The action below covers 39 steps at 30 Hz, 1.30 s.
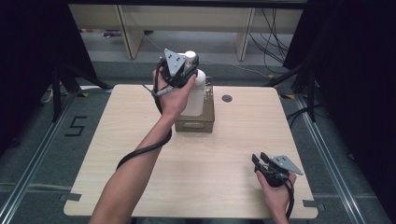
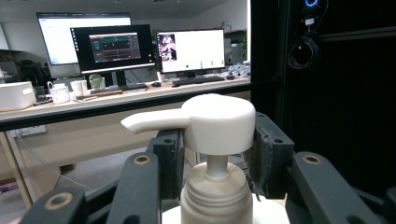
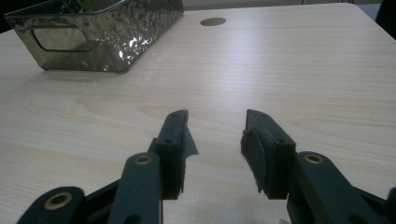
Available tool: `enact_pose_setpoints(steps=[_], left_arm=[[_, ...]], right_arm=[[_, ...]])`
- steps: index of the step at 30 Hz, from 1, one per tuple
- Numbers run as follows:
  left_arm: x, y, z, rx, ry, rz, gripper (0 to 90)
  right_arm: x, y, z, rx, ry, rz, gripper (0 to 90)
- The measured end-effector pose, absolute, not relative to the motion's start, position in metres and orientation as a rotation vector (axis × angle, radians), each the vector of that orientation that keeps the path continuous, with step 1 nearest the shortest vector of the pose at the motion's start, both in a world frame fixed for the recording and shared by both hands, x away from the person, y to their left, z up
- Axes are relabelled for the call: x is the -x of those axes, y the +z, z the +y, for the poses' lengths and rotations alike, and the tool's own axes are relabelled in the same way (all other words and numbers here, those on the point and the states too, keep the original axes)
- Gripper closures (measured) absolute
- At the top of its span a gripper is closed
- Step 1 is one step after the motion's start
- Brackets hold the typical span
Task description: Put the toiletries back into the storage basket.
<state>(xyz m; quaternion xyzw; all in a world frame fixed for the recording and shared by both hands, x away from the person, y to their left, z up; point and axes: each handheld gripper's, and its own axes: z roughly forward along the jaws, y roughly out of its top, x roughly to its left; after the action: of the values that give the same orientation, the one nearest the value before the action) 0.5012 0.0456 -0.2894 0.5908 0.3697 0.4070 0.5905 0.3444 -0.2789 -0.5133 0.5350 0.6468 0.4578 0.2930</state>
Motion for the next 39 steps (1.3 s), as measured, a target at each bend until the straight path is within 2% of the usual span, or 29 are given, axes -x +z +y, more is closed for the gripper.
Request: enact_pose_setpoints(steps=[39], left_arm=[[-0.514,-0.311,0.050,-1.425,0.941,0.923,59.5]], right_arm=[[-0.344,-0.513,-0.278,-1.438,1.232,1.724,59.9]])
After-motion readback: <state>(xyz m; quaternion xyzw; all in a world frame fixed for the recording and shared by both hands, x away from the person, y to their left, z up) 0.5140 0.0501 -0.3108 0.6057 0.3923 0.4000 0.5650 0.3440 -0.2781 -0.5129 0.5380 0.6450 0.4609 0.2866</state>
